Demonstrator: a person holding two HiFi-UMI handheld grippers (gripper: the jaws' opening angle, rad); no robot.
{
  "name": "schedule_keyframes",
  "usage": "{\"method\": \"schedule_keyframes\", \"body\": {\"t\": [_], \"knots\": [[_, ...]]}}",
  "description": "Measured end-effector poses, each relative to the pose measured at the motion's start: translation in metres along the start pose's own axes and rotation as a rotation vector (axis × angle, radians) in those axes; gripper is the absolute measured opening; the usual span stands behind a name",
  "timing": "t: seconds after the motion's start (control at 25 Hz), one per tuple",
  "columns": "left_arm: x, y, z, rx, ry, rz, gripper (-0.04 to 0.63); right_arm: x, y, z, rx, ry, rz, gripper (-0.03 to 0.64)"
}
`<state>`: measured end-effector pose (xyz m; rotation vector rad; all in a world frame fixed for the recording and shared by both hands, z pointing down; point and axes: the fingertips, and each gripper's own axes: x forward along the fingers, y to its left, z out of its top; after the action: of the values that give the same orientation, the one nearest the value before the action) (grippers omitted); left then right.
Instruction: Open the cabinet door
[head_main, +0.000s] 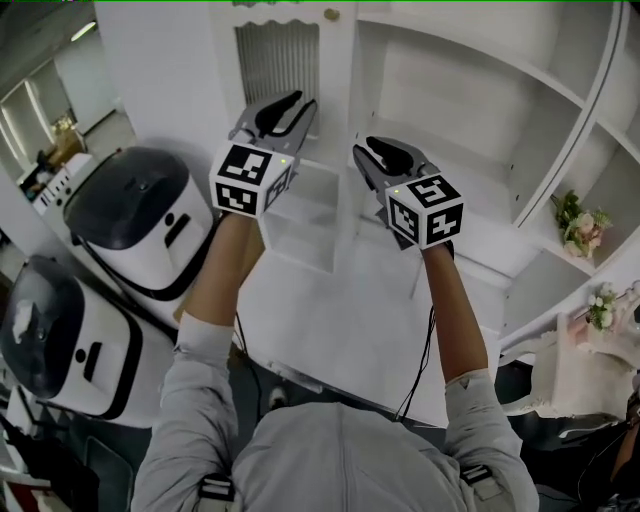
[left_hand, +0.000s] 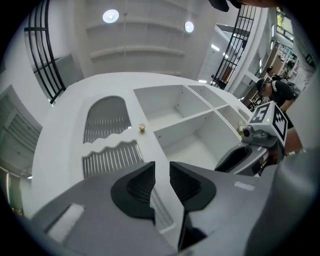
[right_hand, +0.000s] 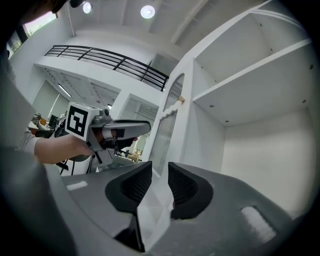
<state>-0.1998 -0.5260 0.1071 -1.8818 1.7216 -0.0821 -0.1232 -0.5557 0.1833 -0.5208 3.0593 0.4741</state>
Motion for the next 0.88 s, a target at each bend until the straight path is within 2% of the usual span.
{"method": "schedule_keyframes", "body": {"t": [0.32,0.64,0.76,0.88], "knots": [[0.055,0.039,0.04,0.116,-0.116,-0.079,0.132,0.043,-0.015,0.004,0.028,0.021,-0.062,0.126],[0.093,0.052,0.072,0.124,-0.241,-0.118,0.141,0.058,-0.032,0.004,0.038,0.036,-0.123,0.138],[0.098,0.056,0.08,0.129,-0.28,-0.111,0.147,0.061,-0.035,0.004,0.029,0.049,-0.136,0.138],[0.102,0.058,0.087,0.202,-0.309,-0.08,0.12,0.064,-0.037,0.004,0.036,0.055,-0.144,0.138]]}}
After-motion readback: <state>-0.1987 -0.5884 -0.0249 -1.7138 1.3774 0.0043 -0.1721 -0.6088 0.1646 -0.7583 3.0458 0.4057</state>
